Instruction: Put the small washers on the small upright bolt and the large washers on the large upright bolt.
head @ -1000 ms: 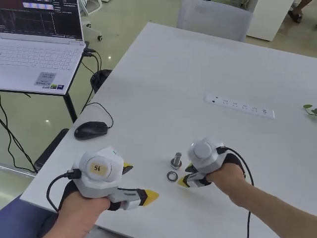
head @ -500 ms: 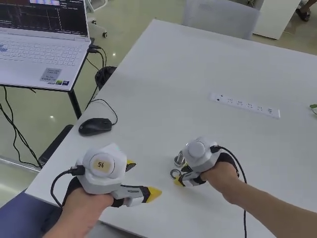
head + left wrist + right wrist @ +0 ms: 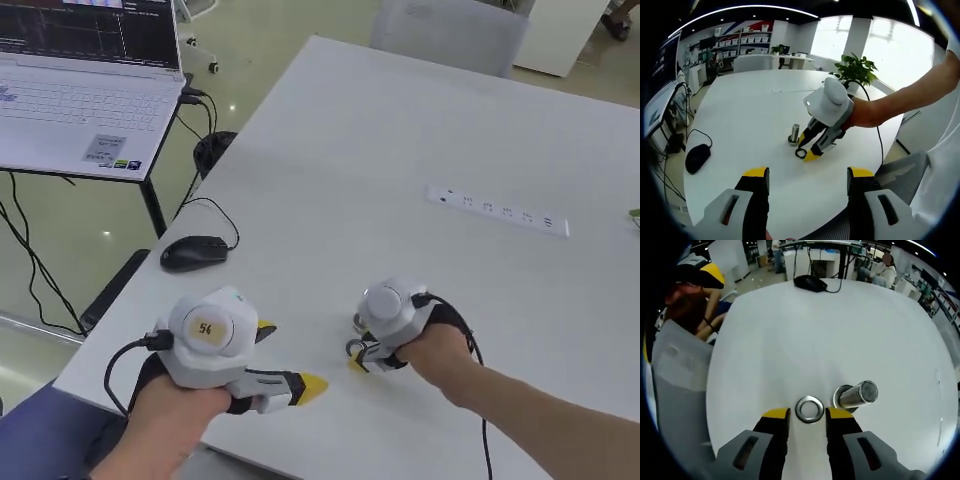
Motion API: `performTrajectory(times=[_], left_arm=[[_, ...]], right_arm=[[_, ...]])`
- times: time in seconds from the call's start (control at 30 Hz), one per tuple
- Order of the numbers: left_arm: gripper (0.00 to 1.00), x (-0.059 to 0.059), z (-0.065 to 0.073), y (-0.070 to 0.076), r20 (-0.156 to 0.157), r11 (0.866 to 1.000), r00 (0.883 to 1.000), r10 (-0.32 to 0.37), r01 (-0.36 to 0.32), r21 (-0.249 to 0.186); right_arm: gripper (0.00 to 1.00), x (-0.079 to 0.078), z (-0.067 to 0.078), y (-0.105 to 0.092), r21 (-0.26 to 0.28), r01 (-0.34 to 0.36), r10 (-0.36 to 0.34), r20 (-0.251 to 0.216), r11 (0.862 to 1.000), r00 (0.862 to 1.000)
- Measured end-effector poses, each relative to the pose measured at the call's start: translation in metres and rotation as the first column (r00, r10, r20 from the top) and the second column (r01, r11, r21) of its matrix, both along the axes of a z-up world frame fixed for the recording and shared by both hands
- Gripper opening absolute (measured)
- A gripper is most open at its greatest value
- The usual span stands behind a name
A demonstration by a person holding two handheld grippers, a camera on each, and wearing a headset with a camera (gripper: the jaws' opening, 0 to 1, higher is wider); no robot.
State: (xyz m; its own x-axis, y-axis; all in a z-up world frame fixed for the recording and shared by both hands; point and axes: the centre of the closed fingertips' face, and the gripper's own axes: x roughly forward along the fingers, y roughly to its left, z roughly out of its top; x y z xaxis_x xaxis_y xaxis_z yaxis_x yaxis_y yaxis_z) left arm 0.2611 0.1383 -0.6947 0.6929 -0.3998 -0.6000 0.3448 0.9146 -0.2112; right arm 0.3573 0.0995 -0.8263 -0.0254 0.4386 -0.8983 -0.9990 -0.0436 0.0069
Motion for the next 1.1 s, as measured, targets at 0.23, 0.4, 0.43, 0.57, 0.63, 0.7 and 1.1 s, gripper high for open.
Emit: performTrajectory(times=[0.23, 0.4, 0.43, 0.57, 0.63, 0.7, 1.1], left_arm=[[0.62, -0.001, 0.001, -0.001, 0.002, 1.0, 1.0, -0.005, 0.005, 0.0], [0.62, 0.0, 0.003, -0.004, 0.006, 1.0, 1.0, -0.009, 0.009, 0.001], [0.62, 0.0, 0.003, -0.004, 0.006, 1.0, 1.0, -0.008, 0.008, -0.001], [0.62, -0.001, 0.003, -0.003, 0.007, 1.0, 1.0, -0.008, 0.008, 0.0], [0.62, -0.001, 0.003, -0.002, 0.008, 1.0, 1.0, -0.007, 0.007, 0.0], [0.62, -0.001, 0.003, -0.002, 0.007, 1.0, 1.0, -0.008, 0.008, 0.0], [0.61, -0.001, 0.002, -0.005, 0.005, 1.0, 1.0, -0.015, 0.015, 0.001]], right_arm=[[0.29, 0.0, 0.001, 0.002, 0.008, -0.014, 0.014, 0.009, 1.0, 1.0], [0.24, -0.005, -0.001, -0.003, -0.008, -0.013, 0.013, 0.006, 1.0, 1.0], [0.24, -0.006, -0.001, -0.004, -0.011, -0.016, 0.016, 0.007, 1.0, 1.0], [0.24, -0.01, 0.0, -0.012, -0.02, -0.017, 0.017, -0.002, 1.0, 1.0], [0.24, -0.013, 0.0, -0.017, -0.026, -0.016, 0.015, -0.006, 1.0, 1.0], [0.24, -0.015, 0.0, -0.021, -0.021, -0.014, 0.014, -0.014, 1.0, 1.0], [0.23, -0.014, 0.004, -0.039, 0.0, 0.038, -0.038, -0.041, 0.999, 0.998]])
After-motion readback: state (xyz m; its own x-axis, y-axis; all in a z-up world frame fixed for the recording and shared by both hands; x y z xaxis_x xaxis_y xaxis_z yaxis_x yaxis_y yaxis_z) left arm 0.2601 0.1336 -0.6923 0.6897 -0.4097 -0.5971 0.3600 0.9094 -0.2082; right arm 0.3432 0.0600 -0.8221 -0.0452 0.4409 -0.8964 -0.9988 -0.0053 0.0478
